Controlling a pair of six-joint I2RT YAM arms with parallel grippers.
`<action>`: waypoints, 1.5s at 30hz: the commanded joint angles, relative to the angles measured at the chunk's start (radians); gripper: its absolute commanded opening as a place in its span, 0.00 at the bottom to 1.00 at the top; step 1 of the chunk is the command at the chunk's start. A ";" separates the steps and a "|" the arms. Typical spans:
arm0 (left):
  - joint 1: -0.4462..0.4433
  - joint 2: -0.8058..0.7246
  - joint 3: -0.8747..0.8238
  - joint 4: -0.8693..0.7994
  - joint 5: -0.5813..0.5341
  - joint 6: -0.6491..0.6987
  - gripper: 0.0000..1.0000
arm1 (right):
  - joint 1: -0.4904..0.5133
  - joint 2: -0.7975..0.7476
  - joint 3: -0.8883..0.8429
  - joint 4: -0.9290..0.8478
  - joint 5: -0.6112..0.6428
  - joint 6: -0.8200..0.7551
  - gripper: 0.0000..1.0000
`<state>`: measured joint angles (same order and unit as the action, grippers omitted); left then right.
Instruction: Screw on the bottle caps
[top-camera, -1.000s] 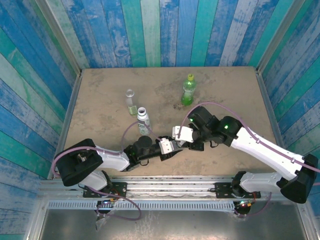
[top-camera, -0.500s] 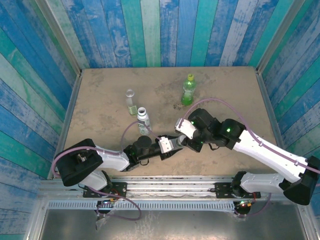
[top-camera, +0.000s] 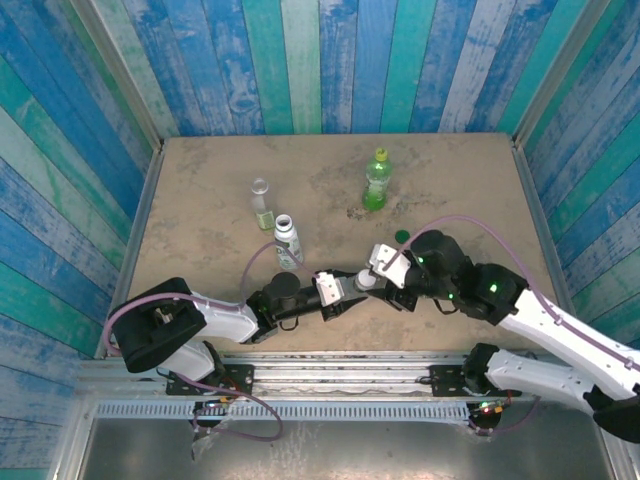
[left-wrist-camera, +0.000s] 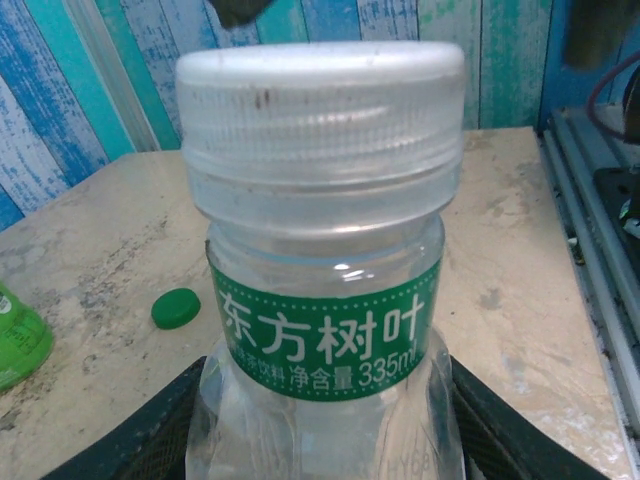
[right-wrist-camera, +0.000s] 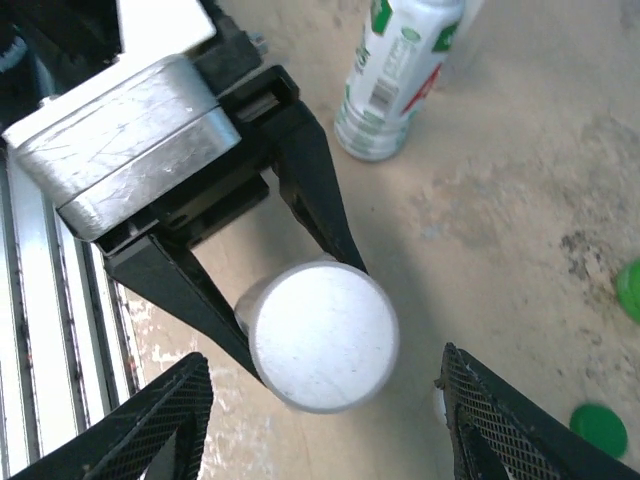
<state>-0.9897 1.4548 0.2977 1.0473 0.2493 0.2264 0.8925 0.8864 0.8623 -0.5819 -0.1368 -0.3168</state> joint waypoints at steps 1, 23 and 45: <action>0.004 -0.059 0.002 0.045 0.048 -0.034 0.53 | -0.005 -0.054 -0.084 0.182 -0.044 -0.010 0.63; 0.005 -0.125 -0.008 0.014 0.003 -0.052 0.94 | -0.016 0.060 -0.022 0.194 0.070 0.147 0.26; 0.005 -0.808 -0.171 -0.584 -0.412 -0.226 0.94 | -0.225 0.778 0.485 0.416 0.178 0.272 0.23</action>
<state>-0.9836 0.6838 0.1417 0.5598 -0.0631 0.0311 0.6849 1.6039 1.2896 -0.1822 0.0452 -0.0597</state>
